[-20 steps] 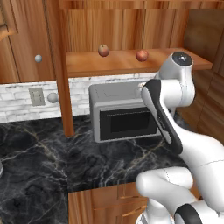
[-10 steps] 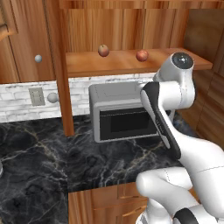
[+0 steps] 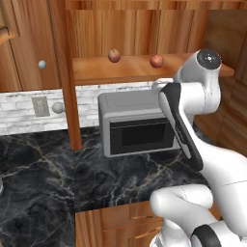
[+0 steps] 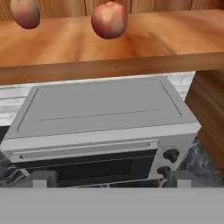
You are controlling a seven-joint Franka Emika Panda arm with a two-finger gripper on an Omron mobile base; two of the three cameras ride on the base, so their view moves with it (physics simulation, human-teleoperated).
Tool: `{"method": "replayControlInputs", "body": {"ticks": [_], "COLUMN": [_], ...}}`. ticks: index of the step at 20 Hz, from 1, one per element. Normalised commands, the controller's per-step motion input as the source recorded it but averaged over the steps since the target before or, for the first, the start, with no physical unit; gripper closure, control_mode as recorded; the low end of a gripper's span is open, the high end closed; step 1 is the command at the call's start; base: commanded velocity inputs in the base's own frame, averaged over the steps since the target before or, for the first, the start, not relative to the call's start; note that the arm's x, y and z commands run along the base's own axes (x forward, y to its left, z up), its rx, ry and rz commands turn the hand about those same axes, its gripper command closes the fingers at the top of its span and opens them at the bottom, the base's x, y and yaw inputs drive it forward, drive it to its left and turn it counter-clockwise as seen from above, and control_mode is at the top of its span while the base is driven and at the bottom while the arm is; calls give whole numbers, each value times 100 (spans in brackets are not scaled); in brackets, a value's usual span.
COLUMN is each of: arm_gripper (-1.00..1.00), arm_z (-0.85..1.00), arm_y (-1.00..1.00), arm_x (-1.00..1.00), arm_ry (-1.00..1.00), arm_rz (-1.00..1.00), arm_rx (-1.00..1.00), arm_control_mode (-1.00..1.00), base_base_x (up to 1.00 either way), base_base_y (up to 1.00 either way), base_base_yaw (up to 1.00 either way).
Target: Pick the peachs from the cabinet and place them in one bowl. Pick the mango from the sink and place it in the other bowl.
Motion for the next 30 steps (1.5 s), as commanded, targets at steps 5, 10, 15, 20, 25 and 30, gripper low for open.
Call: {"method": "replayControlInputs", "body": {"ticks": [5,10,15,20,25,30], "arm_gripper": [-100,-100,-100,-100,-100,-100], "arm_z": [11,14,26,31,17,11], "arm_y": [-6,-1,0,0,-2,-3], "arm_x": [0,0,0,0,4,14], "arm_ry": [-27,-20,-2,0,0,-3], "arm_rz": [0,0,0,0,0,1], "arm_rx": [-2,0,0,0,0,0], "arm_control_mode": [-100,-100,-100,-100,-100,-100], "base_base_x": [0,0,0,0,0,0], "base_base_y": [0,0,0,0,0,0], "base_base_yaw": [0,0,0,0,0,0]}}
